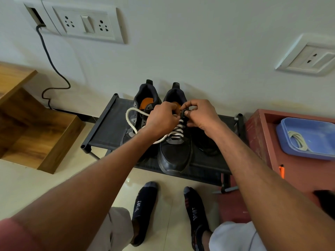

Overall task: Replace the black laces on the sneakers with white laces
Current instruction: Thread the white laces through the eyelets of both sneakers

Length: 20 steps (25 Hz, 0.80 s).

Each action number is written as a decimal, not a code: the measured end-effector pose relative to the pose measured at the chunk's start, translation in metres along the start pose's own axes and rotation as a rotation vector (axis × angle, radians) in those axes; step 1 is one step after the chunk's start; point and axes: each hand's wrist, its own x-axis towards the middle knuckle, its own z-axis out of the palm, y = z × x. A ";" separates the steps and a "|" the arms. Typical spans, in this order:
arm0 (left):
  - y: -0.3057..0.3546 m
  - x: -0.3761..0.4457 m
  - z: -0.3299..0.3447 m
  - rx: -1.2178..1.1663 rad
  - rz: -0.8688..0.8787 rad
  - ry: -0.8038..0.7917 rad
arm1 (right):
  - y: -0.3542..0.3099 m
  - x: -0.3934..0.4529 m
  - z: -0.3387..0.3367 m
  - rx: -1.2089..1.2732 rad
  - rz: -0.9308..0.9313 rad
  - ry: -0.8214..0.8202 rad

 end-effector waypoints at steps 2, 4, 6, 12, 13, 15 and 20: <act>0.000 0.000 -0.002 -0.058 0.001 -0.036 | 0.000 0.000 0.002 -0.004 0.005 0.014; 0.001 0.001 -0.004 -0.120 -0.003 -0.085 | 0.001 0.000 0.001 -0.017 0.003 0.018; -0.001 0.001 -0.007 -0.105 0.001 -0.109 | 0.001 0.001 -0.004 0.006 0.012 0.000; -0.008 -0.006 -0.013 0.261 0.060 0.070 | 0.001 0.001 -0.013 0.048 0.100 -0.068; -0.007 -0.007 -0.012 0.293 0.069 0.062 | 0.001 0.001 -0.012 0.021 0.090 -0.063; -0.006 -0.005 -0.011 0.216 0.052 0.006 | 0.002 0.003 -0.009 -0.006 0.078 -0.048; 0.001 -0.003 -0.004 -0.070 -0.106 -0.014 | 0.004 0.004 -0.008 -0.041 0.059 -0.028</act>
